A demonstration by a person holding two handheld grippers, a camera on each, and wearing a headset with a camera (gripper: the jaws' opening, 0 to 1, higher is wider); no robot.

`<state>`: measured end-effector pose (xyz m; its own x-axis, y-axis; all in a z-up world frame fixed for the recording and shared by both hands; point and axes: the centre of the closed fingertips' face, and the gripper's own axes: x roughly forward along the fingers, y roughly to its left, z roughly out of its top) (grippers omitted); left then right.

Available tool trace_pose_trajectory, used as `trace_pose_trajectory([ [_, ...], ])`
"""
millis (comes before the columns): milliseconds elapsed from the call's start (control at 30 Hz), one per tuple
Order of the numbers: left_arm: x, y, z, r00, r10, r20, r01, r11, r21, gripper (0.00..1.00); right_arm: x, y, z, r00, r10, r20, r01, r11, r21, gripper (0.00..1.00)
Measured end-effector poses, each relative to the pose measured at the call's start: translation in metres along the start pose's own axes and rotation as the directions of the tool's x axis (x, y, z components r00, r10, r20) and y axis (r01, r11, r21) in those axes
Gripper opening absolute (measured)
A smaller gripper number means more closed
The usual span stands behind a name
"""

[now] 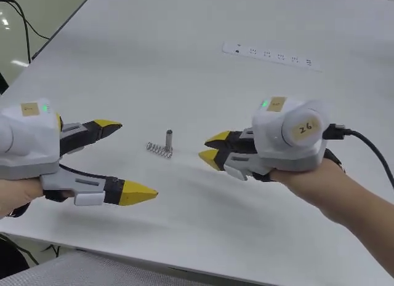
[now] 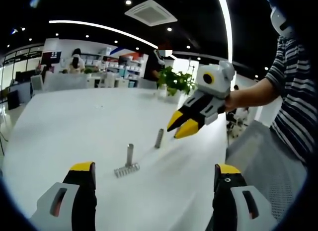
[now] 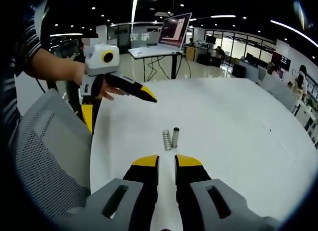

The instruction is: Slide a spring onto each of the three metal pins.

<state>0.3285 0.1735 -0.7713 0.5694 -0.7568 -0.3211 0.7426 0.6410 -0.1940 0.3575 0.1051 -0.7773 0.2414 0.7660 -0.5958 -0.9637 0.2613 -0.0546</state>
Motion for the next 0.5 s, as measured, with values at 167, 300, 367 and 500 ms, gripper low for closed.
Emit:
trace_pose_trajectory([
  [167,-0.001,0.001,-0.002,1.0,-0.001,-0.003,0.001,1.0,0.0,0.96,0.016,0.006,0.007,0.9998,0.02,-0.003,-0.02,1.0,-0.007,0.1],
  [300,-0.002,0.003,-0.002,1.0,0.002,-0.002,-0.002,1.0,-0.005,0.96,0.029,0.01,0.009,0.9992,0.035,-0.018,-0.035,0.999,-0.014,0.1],
  [367,-0.003,0.003,-0.002,1.0,0.004,0.0,-0.004,1.0,-0.005,0.96,0.035,0.008,0.009,0.9991,0.031,-0.028,-0.031,0.999,-0.007,0.1],
  [500,-0.005,0.005,-0.001,0.9999,0.009,0.006,-0.009,1.0,-0.008,0.96,0.046,0.003,0.006,0.9983,0.023,-0.054,-0.022,1.0,0.015,0.1],
])
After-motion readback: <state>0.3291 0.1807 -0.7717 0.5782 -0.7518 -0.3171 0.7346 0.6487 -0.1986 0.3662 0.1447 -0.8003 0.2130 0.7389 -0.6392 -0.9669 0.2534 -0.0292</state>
